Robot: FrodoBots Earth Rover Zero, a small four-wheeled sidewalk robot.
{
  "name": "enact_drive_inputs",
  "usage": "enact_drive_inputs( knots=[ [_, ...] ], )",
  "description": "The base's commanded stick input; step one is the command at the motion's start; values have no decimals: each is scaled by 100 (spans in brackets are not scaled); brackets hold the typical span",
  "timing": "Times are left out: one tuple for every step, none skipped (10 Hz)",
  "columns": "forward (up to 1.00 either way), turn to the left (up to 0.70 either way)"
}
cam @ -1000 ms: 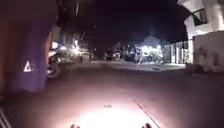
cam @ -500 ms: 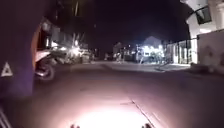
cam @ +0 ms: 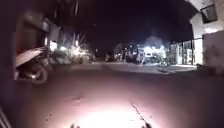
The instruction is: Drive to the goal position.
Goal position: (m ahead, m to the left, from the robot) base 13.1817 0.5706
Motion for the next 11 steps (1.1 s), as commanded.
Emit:
enact_drive_inputs(
  knots=[
    [70, 8],
    [70, 7],
    [70, 6],
    [70, 4],
    [70, 3],
    [70, 2],
    [70, 0],
    [70, 0],
    [70, 0],
    [70, 0],
    [70, 0]
  ],
)
